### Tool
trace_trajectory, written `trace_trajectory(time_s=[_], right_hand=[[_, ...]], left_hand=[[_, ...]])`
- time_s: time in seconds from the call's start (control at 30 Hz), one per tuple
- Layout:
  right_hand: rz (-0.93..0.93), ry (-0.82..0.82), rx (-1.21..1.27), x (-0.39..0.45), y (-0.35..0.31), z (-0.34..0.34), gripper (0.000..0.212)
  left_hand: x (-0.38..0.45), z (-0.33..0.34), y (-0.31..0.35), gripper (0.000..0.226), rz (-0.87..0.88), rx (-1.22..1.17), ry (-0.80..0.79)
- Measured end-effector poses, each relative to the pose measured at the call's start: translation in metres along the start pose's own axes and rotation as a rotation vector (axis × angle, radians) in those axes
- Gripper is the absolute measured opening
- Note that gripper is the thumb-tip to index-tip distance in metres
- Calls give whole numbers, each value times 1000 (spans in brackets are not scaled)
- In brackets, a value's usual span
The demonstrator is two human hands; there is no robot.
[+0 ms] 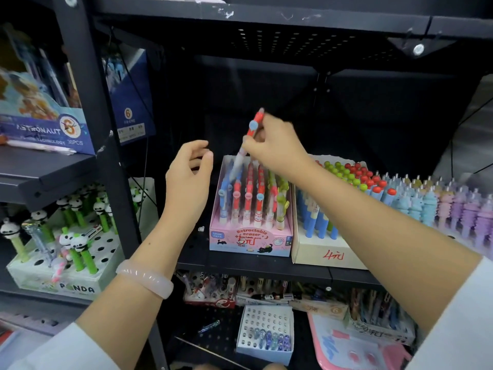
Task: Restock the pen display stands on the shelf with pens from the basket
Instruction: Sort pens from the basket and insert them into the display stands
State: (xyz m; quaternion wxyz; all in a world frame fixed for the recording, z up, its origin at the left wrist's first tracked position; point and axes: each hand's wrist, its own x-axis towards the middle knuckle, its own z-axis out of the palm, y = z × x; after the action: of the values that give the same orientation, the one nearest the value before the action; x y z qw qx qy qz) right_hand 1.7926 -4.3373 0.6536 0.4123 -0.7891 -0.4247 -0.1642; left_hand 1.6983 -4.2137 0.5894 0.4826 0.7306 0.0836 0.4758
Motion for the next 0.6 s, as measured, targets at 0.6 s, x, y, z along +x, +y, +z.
trace_trajectory(time_s=[0.6], right_hand=[[191,-448,-235,-1,16,20,14]], left_hand=[[13,16,4,32,334,440,-372]])
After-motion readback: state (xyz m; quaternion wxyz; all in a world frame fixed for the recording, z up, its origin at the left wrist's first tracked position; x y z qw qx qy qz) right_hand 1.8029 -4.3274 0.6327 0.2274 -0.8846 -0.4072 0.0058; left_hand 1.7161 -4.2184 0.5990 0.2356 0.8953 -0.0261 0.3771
